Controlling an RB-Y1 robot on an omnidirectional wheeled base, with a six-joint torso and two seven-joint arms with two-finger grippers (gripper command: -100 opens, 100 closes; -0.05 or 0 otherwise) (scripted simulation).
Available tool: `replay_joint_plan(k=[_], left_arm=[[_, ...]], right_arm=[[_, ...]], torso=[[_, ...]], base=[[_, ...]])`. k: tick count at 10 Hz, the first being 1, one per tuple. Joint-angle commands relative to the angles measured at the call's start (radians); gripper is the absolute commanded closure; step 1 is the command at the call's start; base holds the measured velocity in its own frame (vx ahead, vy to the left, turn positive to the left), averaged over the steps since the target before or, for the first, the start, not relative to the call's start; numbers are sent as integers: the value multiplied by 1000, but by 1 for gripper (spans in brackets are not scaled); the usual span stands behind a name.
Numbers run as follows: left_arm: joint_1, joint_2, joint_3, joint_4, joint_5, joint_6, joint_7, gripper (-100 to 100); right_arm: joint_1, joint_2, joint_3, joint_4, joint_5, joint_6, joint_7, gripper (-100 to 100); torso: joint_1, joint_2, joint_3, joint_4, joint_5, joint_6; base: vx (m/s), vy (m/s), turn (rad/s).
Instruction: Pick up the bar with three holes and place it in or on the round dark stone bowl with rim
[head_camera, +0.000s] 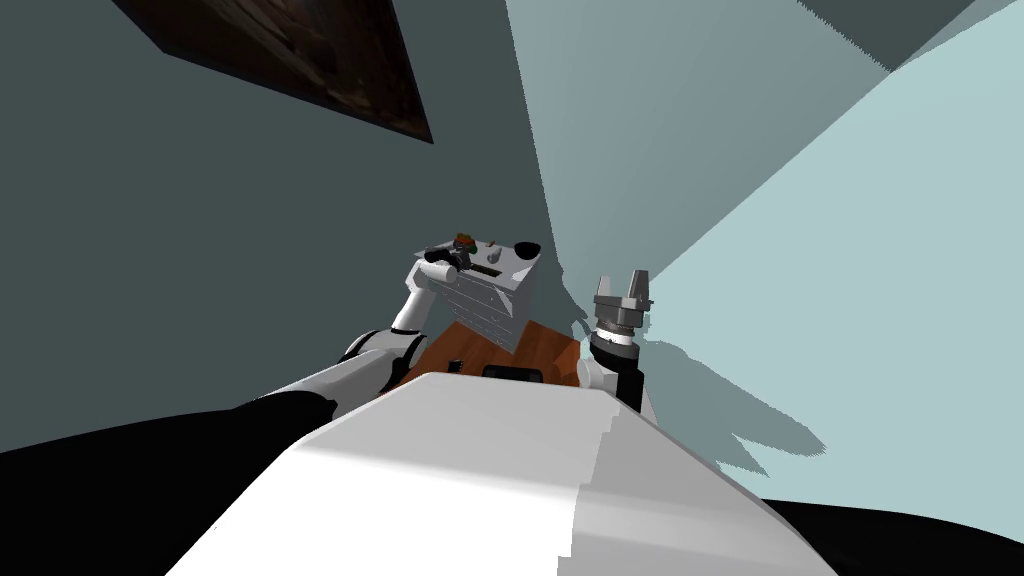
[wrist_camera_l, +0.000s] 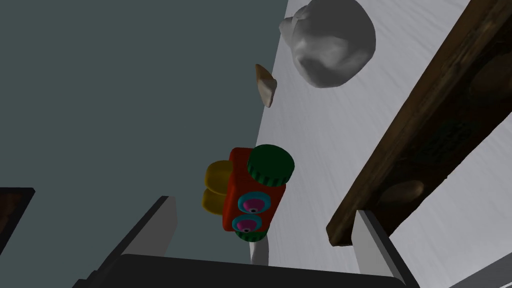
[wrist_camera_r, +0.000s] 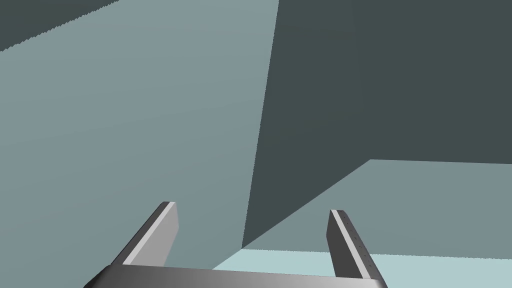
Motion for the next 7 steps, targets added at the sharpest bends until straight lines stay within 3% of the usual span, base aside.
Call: replay_joint_plan(k=[1,4,7], left_arm=[[-33,26,-13,32,40,50,9,-100],[-63,48,-25,62,75,120,15,-100],[-123,93,-51,121,146,203,25,-100]], right_arm=[[0,0,0,0,0,0,0,0],[0,0,0,0,0,0,0,0],[0,0,0,0,0,0,0,0]], torso=[[0,0,0,0,0,0],[0,0,0,0,0,0],[0,0,0,0,0,0]], base=[[-4,12,-79],[-2,20,-64],[-2,19,-69]])
